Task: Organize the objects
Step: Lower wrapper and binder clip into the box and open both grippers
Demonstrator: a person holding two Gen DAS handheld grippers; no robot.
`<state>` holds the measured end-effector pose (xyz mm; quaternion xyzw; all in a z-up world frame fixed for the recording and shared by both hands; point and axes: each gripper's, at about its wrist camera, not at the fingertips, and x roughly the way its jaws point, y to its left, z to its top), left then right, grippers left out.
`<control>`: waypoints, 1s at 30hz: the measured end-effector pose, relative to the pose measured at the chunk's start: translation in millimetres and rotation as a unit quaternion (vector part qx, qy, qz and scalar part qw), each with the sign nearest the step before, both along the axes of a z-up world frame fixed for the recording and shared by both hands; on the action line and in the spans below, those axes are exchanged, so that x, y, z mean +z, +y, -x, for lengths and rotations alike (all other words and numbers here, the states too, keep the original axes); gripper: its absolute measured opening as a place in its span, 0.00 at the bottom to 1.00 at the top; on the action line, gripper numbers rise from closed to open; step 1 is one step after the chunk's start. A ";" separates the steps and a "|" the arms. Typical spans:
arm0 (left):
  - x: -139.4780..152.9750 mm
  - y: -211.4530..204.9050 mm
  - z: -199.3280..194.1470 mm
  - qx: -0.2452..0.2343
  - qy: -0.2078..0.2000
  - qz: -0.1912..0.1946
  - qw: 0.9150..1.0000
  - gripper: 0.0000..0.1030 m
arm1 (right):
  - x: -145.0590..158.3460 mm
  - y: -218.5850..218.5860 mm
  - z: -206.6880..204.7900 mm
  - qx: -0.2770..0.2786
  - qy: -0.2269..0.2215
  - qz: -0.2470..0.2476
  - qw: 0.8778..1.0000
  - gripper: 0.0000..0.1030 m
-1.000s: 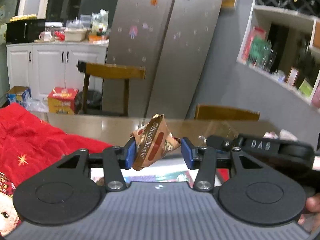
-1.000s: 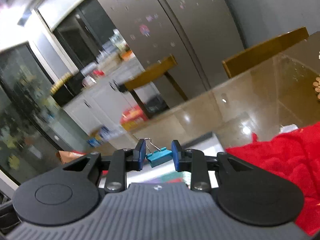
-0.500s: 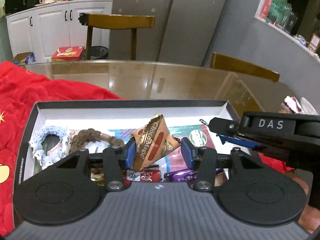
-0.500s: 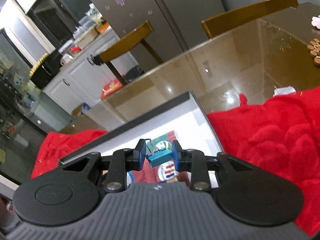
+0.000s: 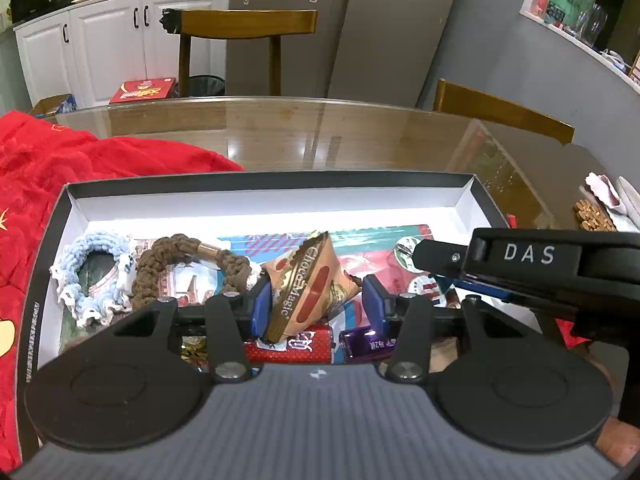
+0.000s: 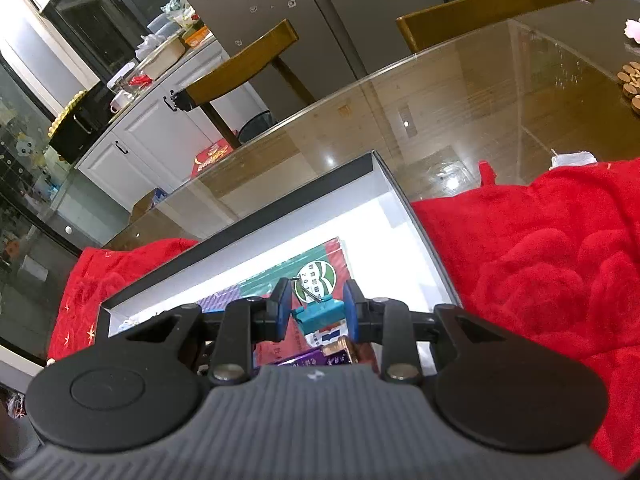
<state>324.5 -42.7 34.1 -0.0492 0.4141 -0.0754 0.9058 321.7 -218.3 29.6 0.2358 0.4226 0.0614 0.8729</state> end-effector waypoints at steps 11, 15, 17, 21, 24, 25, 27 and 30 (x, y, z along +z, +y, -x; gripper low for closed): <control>-2.7 -15.0 4.9 -0.004 -0.020 -0.042 0.999 0.52 | 1.0 1.1 -5.9 0.024 0.009 -0.004 1.000 0.32; -2.8 -21.3 7.3 -0.014 -0.026 -0.055 0.998 0.53 | 0.5 1.3 -6.1 0.029 0.009 -0.006 1.000 0.32; -2.9 -22.1 7.6 -0.013 -0.026 -0.055 0.998 0.53 | 0.8 1.3 -6.3 0.030 0.010 -0.007 0.999 0.32; -2.2 -22.9 7.4 -0.011 -0.025 -0.054 0.998 0.54 | 0.2 0.3 -6.9 0.033 0.011 -0.007 0.999 0.33; -1.4 -22.8 8.6 -0.003 -0.025 -0.050 0.998 0.59 | 0.4 -0.2 -7.0 0.038 0.010 -0.006 0.999 0.33; -1.1 -23.2 8.8 0.002 -0.025 -0.049 0.999 0.61 | 0.5 0.2 -6.9 0.040 0.010 -0.005 0.999 0.34; -0.8 -21.3 8.2 -0.002 -0.022 -0.039 0.999 0.68 | 1.3 1.1 -6.4 0.042 0.009 -0.003 0.999 0.42; -0.7 -17.6 7.4 -0.003 -0.021 -0.026 0.999 0.69 | 1.5 -0.4 -6.3 0.042 0.010 -0.014 0.999 0.54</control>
